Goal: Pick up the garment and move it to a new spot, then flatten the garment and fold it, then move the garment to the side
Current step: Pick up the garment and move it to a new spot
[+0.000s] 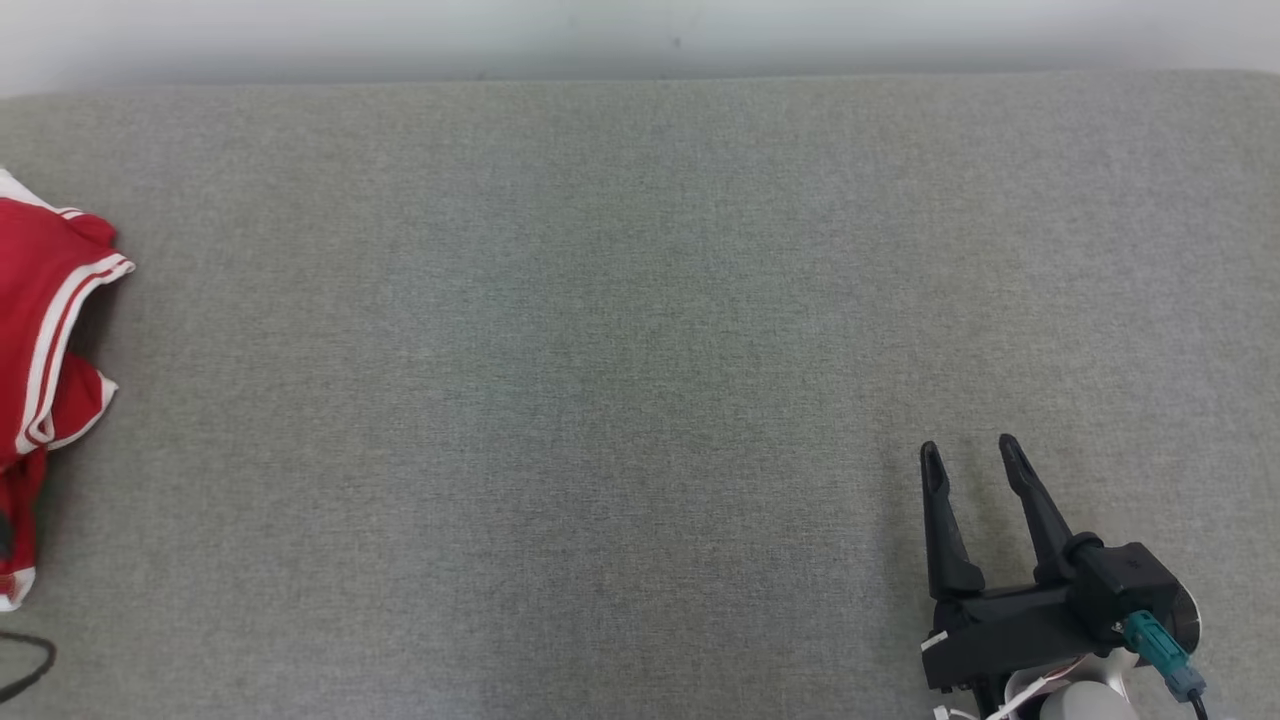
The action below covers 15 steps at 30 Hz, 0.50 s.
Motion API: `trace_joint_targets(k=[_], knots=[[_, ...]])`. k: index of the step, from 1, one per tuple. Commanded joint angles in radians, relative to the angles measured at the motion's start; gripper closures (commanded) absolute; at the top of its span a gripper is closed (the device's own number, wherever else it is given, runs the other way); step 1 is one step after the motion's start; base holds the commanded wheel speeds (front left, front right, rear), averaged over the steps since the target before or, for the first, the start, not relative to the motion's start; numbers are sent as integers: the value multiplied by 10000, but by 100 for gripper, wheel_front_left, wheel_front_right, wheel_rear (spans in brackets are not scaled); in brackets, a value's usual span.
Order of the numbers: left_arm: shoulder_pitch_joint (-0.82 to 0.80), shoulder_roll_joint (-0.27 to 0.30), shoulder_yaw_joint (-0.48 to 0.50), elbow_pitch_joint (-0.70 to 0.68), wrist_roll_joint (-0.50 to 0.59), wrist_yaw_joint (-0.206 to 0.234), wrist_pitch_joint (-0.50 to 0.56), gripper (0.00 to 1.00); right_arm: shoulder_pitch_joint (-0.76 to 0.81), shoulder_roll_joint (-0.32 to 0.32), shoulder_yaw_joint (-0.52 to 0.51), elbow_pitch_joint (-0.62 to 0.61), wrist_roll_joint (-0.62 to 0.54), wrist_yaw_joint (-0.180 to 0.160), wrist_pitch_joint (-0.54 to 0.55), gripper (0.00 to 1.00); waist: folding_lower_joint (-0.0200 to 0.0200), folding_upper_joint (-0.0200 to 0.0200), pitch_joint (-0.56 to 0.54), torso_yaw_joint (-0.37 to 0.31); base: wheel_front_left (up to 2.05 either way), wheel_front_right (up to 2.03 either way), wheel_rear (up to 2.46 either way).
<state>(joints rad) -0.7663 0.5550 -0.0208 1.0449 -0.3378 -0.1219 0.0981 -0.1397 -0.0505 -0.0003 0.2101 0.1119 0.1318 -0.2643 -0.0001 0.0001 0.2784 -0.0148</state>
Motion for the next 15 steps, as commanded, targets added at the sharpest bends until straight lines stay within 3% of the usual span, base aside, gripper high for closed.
trace_joint_targets(k=[1, 15], knots=[[-260, 43, -10, -75, 64, 46, -399, 100, 102, 6, -36, -6, -121, -21, -22, 0, 1, -1, -112, 126, 0, 0, 0], [-1663, 139, -737, -1788, 243, -92, -2864, 100, 329, 3, 117, 150, 11, -21, -22, 0, 1, -1, -755, 622, 0, 0, 0]])
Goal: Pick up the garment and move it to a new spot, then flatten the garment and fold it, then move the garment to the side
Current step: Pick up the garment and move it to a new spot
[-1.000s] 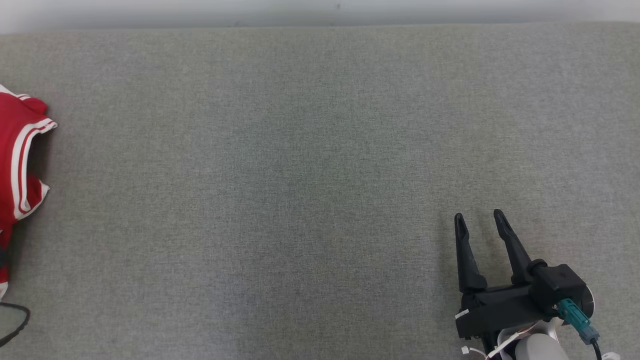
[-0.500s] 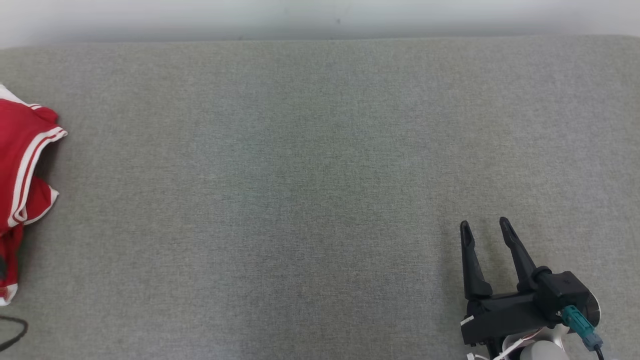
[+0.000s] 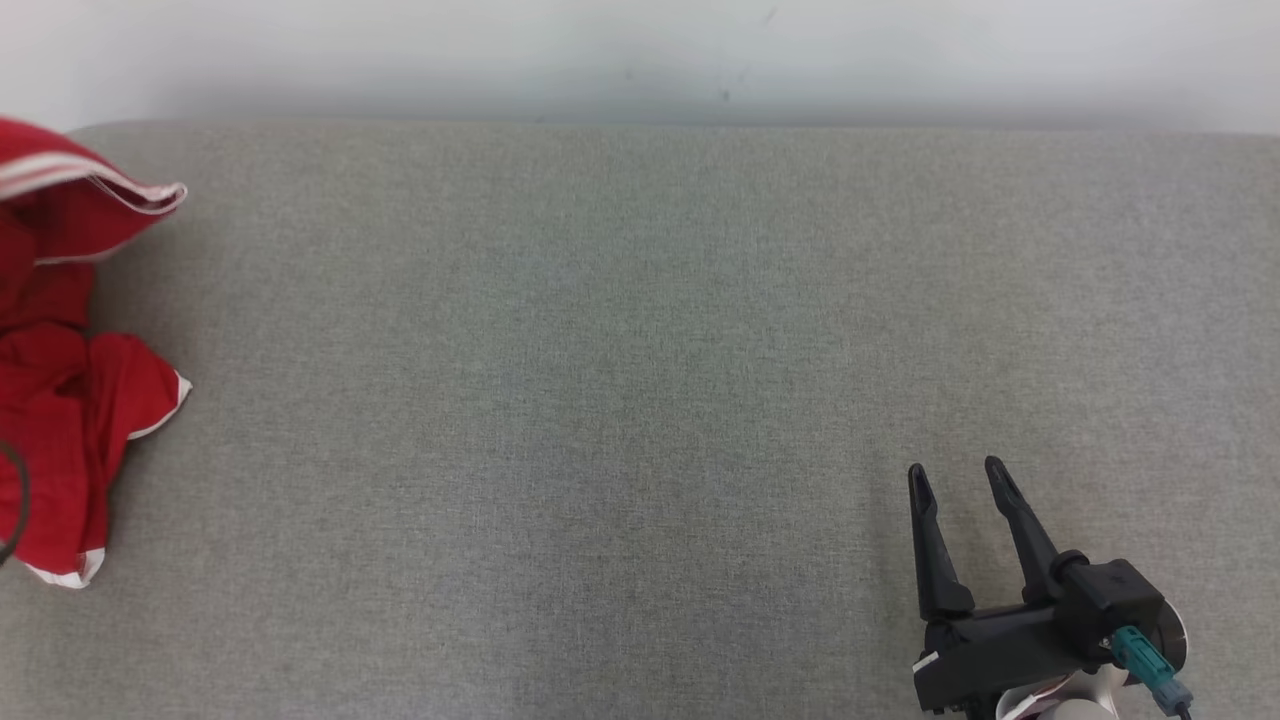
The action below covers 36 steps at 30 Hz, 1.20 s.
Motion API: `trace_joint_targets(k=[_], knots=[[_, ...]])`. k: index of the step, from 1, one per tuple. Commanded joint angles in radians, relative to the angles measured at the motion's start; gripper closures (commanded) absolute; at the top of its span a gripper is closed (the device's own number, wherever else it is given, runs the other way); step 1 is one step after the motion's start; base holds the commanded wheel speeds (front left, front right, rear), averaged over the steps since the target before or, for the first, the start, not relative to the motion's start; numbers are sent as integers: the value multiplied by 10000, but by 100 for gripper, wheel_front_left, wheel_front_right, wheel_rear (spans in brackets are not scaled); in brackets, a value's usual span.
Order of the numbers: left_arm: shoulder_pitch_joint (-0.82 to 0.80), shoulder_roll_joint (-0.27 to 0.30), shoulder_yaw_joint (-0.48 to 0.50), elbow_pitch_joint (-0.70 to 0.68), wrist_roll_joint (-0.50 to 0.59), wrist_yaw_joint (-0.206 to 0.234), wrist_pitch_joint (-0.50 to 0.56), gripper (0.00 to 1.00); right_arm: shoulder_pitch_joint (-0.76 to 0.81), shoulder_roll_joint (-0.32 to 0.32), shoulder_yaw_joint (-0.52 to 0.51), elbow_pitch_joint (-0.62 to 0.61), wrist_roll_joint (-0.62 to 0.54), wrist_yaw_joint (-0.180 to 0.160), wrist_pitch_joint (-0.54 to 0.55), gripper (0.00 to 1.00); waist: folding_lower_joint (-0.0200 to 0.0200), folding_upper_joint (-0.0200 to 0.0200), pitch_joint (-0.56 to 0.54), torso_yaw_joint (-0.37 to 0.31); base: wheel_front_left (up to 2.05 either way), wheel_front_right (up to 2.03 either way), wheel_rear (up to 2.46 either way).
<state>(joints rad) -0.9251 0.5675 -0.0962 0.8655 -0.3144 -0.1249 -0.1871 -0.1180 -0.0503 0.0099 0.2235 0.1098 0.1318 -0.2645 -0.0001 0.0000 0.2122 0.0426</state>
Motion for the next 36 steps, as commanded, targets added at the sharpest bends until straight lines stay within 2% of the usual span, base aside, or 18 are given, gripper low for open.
trace_joint_targets(k=[1, 6, 11, 24, 27, 36], knots=[[-196, 18, -78, -205, 41, -62, -133, 100, 130, 3, 36, 27, 42, -21, -20, 0, 1, 0, -146, 37, 0, 0, 0], [-767, -231, -531, -1439, -132, -49, -326, 100, 218, 3, 35, 48, 143, -21, -21, 0, 1, 0, -355, -114, 0, 0, 0], [-1088, -500, -879, -3049, -643, -50, -65, 100, 304, 1, 61, 54, 289, -21, -21, 0, 1, 0, -449, -505, 0, 0, 0], [-930, -1820, -1705, -7026, -1492, 180, 1487, 100, 202, 3, 300, 130, 586, -21, -19, 0, 1, 0, -445, -2373, 0, 0, 0], [-691, -2311, -2178, -7858, -1583, 273, 1854, 100, 216, 3, 197, 129, 620, -21, -19, 0, 1, 0, -372, -2878, 0, 0, 0], [548, -3313, -3072, -8689, -1931, 554, 1983, 100, 210, 9, 130, 118, 753, -21, -19, 0, 1, 0, -49, -3332, 0, 0, 0]])
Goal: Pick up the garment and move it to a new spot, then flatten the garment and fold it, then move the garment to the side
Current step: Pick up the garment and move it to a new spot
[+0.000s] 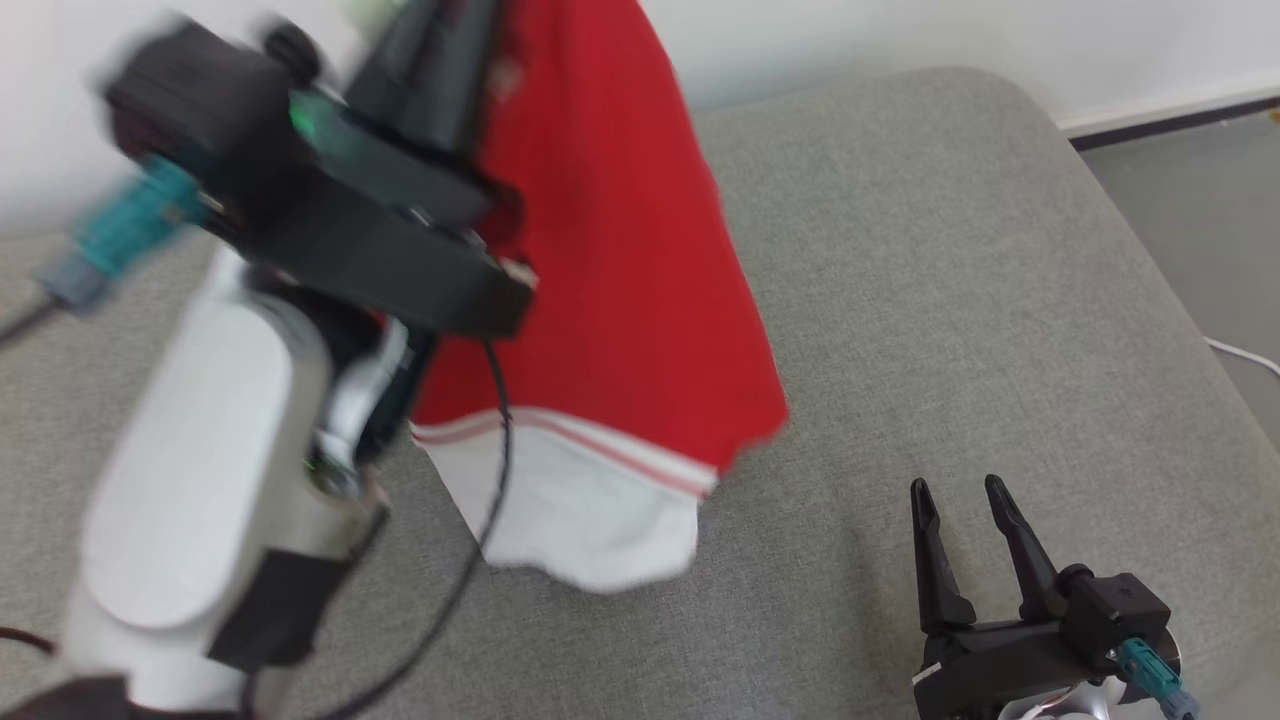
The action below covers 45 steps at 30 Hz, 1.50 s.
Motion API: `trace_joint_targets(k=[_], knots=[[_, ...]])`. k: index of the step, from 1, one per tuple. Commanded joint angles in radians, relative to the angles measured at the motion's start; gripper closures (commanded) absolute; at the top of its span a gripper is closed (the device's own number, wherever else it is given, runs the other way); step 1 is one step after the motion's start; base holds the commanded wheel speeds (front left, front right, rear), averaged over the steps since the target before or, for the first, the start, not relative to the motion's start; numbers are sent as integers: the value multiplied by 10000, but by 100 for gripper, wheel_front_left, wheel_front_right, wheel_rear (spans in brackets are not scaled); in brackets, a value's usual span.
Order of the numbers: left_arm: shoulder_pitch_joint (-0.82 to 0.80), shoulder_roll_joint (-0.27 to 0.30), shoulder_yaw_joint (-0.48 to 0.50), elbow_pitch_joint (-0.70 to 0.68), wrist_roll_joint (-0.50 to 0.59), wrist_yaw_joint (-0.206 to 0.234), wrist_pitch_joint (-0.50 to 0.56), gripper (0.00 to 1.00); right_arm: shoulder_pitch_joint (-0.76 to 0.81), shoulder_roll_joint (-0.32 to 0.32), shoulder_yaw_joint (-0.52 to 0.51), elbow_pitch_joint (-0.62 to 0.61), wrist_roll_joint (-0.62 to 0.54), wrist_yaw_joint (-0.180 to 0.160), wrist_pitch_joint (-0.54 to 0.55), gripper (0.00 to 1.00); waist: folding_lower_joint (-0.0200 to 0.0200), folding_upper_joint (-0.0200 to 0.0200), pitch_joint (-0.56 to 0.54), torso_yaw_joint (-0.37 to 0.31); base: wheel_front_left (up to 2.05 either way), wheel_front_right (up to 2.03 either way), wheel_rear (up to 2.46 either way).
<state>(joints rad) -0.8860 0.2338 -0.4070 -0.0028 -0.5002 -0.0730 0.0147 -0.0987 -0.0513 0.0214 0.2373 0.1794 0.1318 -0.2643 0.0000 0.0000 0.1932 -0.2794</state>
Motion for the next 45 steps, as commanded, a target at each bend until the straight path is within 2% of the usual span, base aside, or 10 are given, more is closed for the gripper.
trace_joint_targets(k=[1, 5, 8, 19, 20, 22, 26, 34, 42, 45], knots=[[367, -73, -55, 23, -136, 43, -104, 100, 0, 17, 16, -18, 54, -21, -23, 0, 0, 0, 166, -110, 0, 0, 0], [1206, -313, -341, 466, -299, 95, -324, 100, -122, 14, 120, 2, 100, -21, -23, 0, 0, 0, 294, -84, 0, 0, 0], [1583, -250, -445, 831, -154, 83, -508, 100, -197, 12, 136, 19, 113, -21, -23, 0, 0, 0, 355, -58, 0, 0, 0], [2849, -6, -1027, 3772, 163, -48, -1409, 100, -356, 12, 214, 219, 107, -21, -21, 0, 0, 0, 416, 147, 0, 0, 0], [2854, 13, -1098, 4006, 288, -10, -1550, 80, -344, 12, 211, 226, 101, -21, -23, 0, 0, 0, 388, 179, 0, 0, 0], [2858, -11, -1253, 4359, 502, -9, -1817, 0, -294, 12, 188, 229, 84, -21, -23, 0, 0, 0, 324, 254, 0, 0, 0], [2793, -116, -1211, 4490, 624, 129, -2336, 0, -149, 11, 94, 175, 69, -21, -21, 0, 0, 0, 143, 487, 0, 0, 0], [3313, 95, -366, 3504, 724, 651, -2776, 0, 96, 12, -107, -105, -3, -21, -21, 0, 0, 0, -275, 1091, 0, 0, 0], [4960, 403, 1283, 1771, 1393, 1156, -2792, 0, 189, 12, -91, -263, -121, -21, -21, 0, 0, 0, -639, 1517, 0, 0, 0], [5731, 340, 1943, 1133, 1740, 1168, -2792, 0, 221, 11, -75, -327, -136, -21, -21, 0, 0, 0, -720, 1608, 0, 0, 0]])
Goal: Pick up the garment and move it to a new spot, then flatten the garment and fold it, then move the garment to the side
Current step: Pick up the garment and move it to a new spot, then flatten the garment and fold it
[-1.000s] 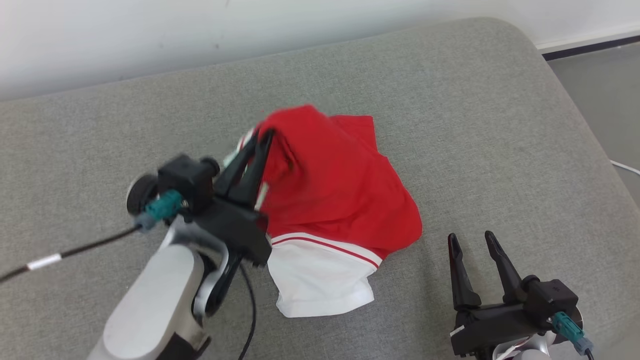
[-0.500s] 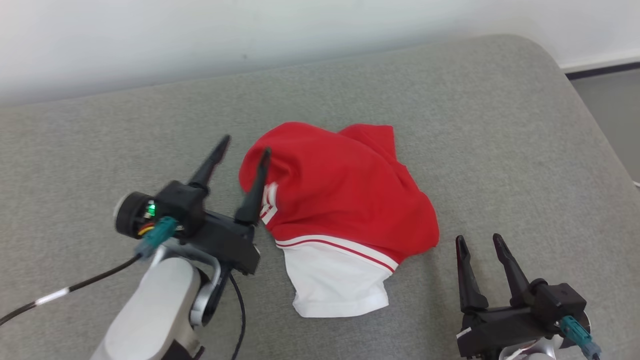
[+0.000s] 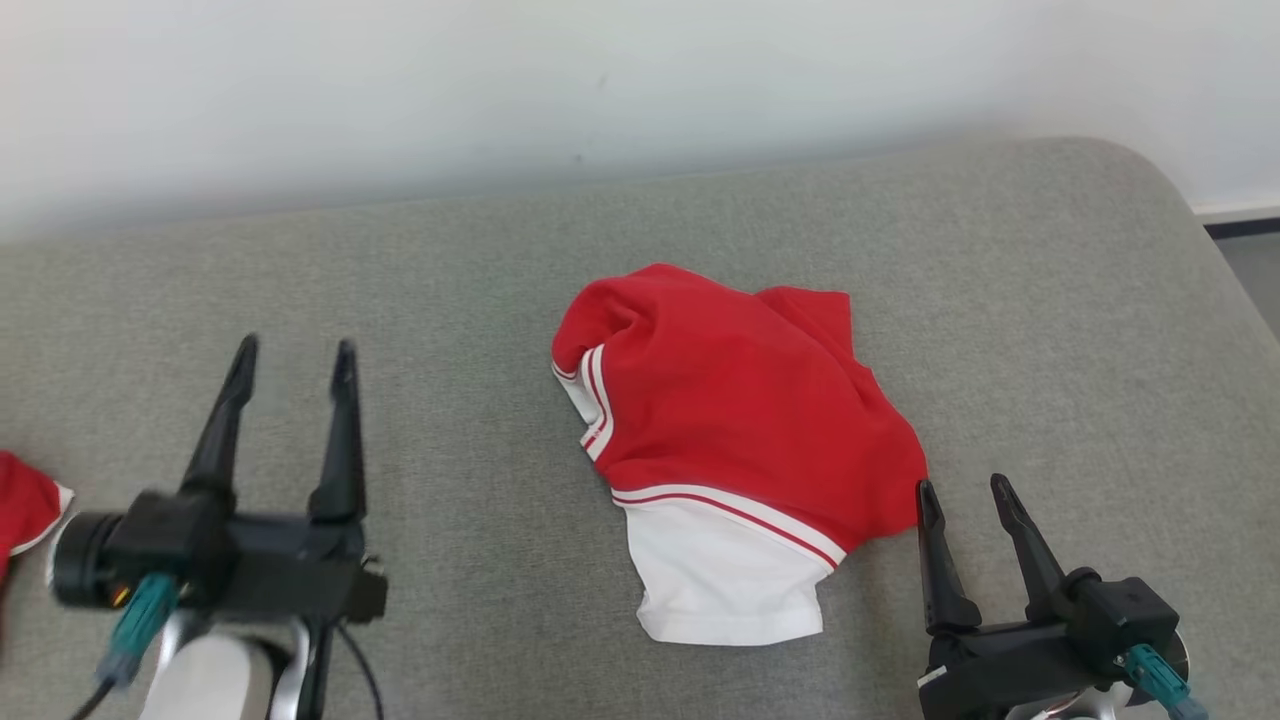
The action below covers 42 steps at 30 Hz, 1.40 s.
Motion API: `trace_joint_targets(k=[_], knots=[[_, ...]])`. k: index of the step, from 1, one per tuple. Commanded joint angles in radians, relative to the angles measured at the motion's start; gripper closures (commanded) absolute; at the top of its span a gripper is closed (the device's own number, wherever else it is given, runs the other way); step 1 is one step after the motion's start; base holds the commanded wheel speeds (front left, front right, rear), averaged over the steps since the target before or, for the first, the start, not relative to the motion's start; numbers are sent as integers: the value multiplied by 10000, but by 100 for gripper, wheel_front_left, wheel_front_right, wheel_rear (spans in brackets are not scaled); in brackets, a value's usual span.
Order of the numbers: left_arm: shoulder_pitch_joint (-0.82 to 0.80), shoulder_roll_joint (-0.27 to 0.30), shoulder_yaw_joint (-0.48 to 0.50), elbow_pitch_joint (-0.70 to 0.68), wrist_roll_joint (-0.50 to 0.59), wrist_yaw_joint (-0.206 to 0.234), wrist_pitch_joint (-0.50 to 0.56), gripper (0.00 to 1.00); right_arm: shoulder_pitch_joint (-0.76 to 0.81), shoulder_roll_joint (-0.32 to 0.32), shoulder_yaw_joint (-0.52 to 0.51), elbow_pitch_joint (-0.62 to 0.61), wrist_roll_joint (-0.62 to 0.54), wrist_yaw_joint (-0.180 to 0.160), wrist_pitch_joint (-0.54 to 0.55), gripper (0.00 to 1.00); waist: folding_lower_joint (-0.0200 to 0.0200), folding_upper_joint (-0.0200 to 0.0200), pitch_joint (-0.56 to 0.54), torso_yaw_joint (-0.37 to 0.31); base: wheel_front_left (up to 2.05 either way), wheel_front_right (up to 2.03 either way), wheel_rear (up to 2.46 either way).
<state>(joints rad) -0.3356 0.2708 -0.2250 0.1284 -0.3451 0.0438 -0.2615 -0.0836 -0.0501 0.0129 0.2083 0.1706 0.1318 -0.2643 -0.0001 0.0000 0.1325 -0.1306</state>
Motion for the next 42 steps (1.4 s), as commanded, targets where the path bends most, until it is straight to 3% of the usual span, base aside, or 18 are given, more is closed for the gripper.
trace_joint_targets(k=[1, 5, 10, 18, 30, 42], knots=[[490, -46, 334, -352, 338, -14, -32, 0, 98, -2, 3, -50, -51, -21, -23, 0, 1, 0, -149, 163, 0, 0, 0], [1234, -42, 746, -796, 960, -58, -32, 0, 217, 1, 62, -91, -72, -21, -21, 0, 1, 0, -241, 238, 0, 0, 0], [2289, -478, 1453, -1231, 1476, -113, -27, 0, 300, 2, 47, -116, -104, -21, -23, 0, 1, 0, -343, 317, 0, 0, 0], [3435, -1257, 2070, -787, 1908, -443, -26, 0, 513, -2, 21, -75, -238, -22, -22, 0, 1, 0, -510, 439, 0, 0, 0], [3857, -1944, 2869, -754, 2366, -756, -27, 0, 722, 1, 132, 80, -403, -22, -22, 0, 1, 0, -593, 684, 0, 0, 0], [3861, -2187, 3095, -584, 2567, -1099, -27, 0, 936, -1, 261, 126, -499, -22, -22, 0, 1, 0, -678, 743, 0, 0, 0]])
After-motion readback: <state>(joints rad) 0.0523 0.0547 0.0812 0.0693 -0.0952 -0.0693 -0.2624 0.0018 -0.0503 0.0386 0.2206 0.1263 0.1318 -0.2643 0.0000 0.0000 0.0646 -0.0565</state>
